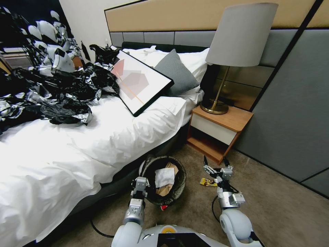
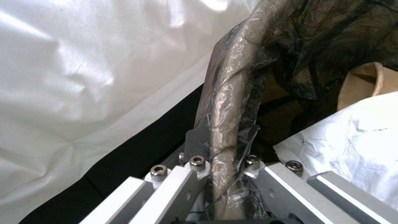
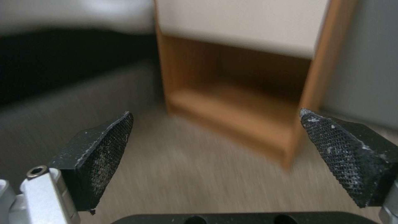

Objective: Pick up the trash bin, then pick up the garbage from the floor and place it into the trash bin.

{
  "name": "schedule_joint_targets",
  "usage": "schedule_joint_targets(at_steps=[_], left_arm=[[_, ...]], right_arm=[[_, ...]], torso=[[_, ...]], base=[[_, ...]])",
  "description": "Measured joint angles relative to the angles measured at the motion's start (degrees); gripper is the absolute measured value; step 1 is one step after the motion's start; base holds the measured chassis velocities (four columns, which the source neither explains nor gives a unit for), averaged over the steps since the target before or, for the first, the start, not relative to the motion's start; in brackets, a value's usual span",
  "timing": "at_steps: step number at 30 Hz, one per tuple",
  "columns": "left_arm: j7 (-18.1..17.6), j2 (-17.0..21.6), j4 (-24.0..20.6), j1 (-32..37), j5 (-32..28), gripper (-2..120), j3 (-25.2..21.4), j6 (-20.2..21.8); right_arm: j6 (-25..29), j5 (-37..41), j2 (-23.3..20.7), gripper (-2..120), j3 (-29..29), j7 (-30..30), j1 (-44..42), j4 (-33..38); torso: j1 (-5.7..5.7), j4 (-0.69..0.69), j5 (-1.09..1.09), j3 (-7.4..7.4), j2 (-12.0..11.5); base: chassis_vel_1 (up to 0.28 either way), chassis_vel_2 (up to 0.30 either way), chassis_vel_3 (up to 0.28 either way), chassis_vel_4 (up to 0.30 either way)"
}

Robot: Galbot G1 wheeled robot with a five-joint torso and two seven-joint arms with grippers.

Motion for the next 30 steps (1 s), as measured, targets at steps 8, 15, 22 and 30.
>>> schedule_joint_targets(at_steps=[8,15,22,30], left_arm=[[0.0,0.0,0.2,0.0,0.1,0,0.1,0.0],[-0.1,0.0,0.1,0.0,0.1,0,0.1,0.0],[-0.1,0.0,-0.1,0.0,0.3,0,0.4,0.0],[-0.1,0.3,-0.7,0.2,0.3,0,0.4,0.0]], right_arm=[[-1.6,-2.1,-2.6,100,0.2,-3.5,0.8,-6.2],[5.7,-14.1,-9.0,100,3.8,-19.6,1.4,-13.8],[9.6,-26.5,-15.6,100,7.3,-29.5,4.7,-20.1],[13.4,-37.4,-17.3,100,7.9,-35.0,9.8,-28.1]], torso=[[0.0,-0.01,0.0,0.0,0.0],[0.0,0.0,0.01,0.0,0.0],[0.0,0.0,-0.01,0.0,0.0],[0.0,0.0,0.0,0.0,0.0]], base=[[0.0,0.0,0.0,0.0],[0.0,0.0,0.0,0.0],[0.0,0.0,0.0,0.0],[0.0,0.0,0.0,0.0]])
